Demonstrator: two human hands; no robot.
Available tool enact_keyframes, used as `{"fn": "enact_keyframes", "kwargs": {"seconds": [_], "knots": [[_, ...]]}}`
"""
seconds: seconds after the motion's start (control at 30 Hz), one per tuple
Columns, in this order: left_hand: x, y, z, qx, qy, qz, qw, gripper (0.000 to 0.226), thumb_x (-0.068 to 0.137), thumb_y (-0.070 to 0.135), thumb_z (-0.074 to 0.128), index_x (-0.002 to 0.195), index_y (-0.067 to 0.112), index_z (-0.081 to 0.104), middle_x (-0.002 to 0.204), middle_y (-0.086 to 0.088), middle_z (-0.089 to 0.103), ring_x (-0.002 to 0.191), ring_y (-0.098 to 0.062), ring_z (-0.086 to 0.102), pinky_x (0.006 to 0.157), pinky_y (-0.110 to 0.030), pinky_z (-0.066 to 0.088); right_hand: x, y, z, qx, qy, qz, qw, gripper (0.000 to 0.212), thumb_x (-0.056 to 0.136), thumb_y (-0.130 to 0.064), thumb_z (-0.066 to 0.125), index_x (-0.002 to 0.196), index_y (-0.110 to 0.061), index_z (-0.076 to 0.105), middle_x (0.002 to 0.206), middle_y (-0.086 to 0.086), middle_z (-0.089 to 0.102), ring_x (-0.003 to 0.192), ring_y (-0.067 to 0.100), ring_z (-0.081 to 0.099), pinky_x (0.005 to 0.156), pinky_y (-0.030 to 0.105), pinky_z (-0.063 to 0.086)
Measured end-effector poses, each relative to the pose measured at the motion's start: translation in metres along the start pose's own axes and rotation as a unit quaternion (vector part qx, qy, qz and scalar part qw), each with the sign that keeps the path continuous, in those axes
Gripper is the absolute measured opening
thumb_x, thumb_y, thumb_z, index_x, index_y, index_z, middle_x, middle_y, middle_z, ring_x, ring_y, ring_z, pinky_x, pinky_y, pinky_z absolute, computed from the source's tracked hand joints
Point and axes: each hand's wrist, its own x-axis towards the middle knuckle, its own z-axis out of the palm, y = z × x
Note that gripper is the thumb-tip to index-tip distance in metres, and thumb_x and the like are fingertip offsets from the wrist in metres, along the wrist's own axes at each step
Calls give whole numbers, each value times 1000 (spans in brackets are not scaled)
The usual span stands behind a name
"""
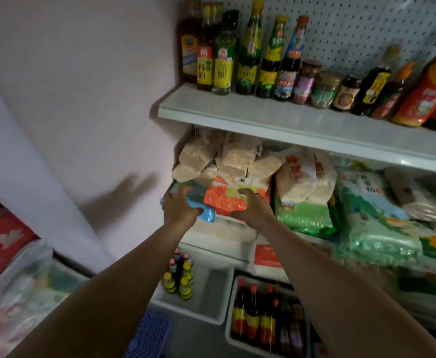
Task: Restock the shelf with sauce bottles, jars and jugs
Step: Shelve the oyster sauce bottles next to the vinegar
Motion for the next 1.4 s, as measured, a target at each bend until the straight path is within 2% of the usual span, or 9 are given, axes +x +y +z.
{"fn": "enact_keyframes", "kwargs": {"seconds": [0.1,0.27,0.37,0.57,0.77,0.93,1.17,1.3,1.4], "knots": [[5,-23,8,-6,-16,-18,1000,69,77,28,80,137,30,46,132,-15,44,122,-33,45,99,-37,42,1,8,23,-3,-18,22,1000,81,80,-35,84,149,-24,43,143,13,52,127,33,52,95,34,45],[24,-74,19,5,-54,-47,997,69,76,29,80,136,26,47,128,-13,50,121,-31,47,99,-37,41,15,15,69,-16,-53,80,995,81,80,-39,83,148,-22,42,139,14,54,124,33,53,99,41,48],[41,-119,29,14,-81,-63,995,66,77,30,80,134,26,49,130,-13,51,119,-32,50,100,-38,42,28,23,109,-6,-74,111,991,77,82,-39,80,147,-22,43,142,13,50,127,31,50,101,38,46],[60,-220,78,38,-139,-92,985,56,79,31,78,128,17,55,116,-14,65,105,-31,60,82,-32,46,50,70,215,48,-122,156,979,68,88,-42,74,147,-23,44,148,7,46,128,25,51,93,32,48],[64,-313,161,27,-208,-122,970,66,77,49,69,133,17,56,130,-11,60,119,-31,55,92,-32,39,77,145,323,67,-169,176,967,66,91,-40,72,148,-21,45,144,7,52,126,25,53,86,26,41],[76,-411,257,34,-225,-134,965,58,90,42,67,140,19,49,140,-7,56,129,-26,51,98,-32,36,106,219,435,87,-189,195,959,67,89,-46,72,147,-24,47,142,6,55,125,23,55,85,24,40],[112,-512,369,-41,-190,-70,979,58,86,37,73,139,26,52,134,1,60,121,-16,56,94,-25,40,153,310,578,157,-191,151,957,63,87,-43,75,144,-27,52,144,7,53,131,21,52,99,31,44],[131,-556,410,-119,-173,17,978,56,84,32,76,135,24,54,125,9,64,115,-6,60,99,-31,49,181,345,639,198,-203,85,955,64,88,-34,77,146,-27,50,142,6,55,128,19,54,95,30,46],[140,-569,424,-146,-159,56,975,50,87,18,74,132,21,54,123,12,64,115,-2,60,101,-28,49,196,359,664,227,-215,37,949,66,89,-24,76,149,-22,47,144,9,54,128,21,54,95,28,46]]}}
